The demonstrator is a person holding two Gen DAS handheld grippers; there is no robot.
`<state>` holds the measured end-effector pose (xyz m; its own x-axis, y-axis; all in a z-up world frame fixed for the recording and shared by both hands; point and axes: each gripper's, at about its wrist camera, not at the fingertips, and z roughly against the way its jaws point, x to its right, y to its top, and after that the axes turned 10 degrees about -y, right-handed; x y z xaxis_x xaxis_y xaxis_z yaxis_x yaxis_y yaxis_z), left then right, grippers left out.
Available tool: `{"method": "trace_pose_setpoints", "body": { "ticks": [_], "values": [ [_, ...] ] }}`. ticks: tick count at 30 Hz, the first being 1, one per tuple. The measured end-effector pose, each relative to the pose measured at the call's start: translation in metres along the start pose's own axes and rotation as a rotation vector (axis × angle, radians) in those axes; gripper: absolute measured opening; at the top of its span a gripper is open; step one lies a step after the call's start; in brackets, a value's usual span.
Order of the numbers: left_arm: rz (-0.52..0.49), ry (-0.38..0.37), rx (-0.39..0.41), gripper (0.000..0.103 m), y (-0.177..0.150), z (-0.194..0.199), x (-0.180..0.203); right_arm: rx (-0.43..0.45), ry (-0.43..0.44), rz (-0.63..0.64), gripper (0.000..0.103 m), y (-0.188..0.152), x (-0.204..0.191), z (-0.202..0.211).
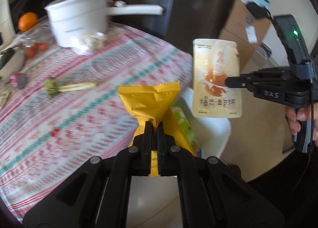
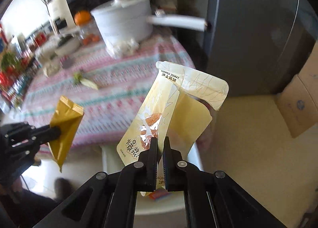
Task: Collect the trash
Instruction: 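Carry both bags over the white bin and open both grippers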
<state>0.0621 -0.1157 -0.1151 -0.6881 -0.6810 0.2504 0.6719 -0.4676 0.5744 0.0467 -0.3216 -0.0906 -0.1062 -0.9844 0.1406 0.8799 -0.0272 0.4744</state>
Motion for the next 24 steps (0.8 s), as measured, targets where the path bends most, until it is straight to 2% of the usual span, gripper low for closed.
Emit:
{"method": "trace_pose_setpoints", "body": {
  "ticks": [6, 12, 14, 15, 17, 21, 22, 24],
  "values": [
    [-0.023, -0.055, -0.073, 0.005, -0.008, -0.040, 0.024, -0.098, -0.036, 0.054, 0.006, -0.022, 0.004, -0.023],
    [-0.014, -0.051, -0.098, 0.006, -0.006, -0.056, 0.029, -0.160, -0.042, 0.090, 0.007, -0.032, 0.005, -0.034],
    [-0.025, -0.034, -0.096, 0.010, -0.007, -0.057, 0.031, -0.170, -0.025, 0.085, 0.009, -0.034, 0.008, -0.035],
    [-0.031, -0.025, -0.095, 0.018, -0.007, -0.056, 0.031, -0.174, -0.014, 0.075, 0.011, -0.034, 0.009, -0.036],
    [-0.038, -0.020, -0.097, 0.024, -0.007, -0.055, 0.032, -0.186, 0.006, 0.050, 0.017, -0.033, 0.011, -0.039],
    [-0.050, 0.003, -0.099, 0.040, -0.007, -0.052, 0.031, -0.174, 0.008, 0.024, 0.035, -0.030, 0.016, -0.034],
    [-0.051, 0.007, -0.098, 0.041, -0.007, -0.051, 0.030, -0.168, 0.009, 0.015, 0.039, -0.029, 0.017, -0.033],
    [-0.055, 0.011, -0.096, 0.044, -0.006, -0.048, 0.030, -0.158, 0.015, 0.004, 0.040, -0.026, 0.018, -0.031]
  ]
}}
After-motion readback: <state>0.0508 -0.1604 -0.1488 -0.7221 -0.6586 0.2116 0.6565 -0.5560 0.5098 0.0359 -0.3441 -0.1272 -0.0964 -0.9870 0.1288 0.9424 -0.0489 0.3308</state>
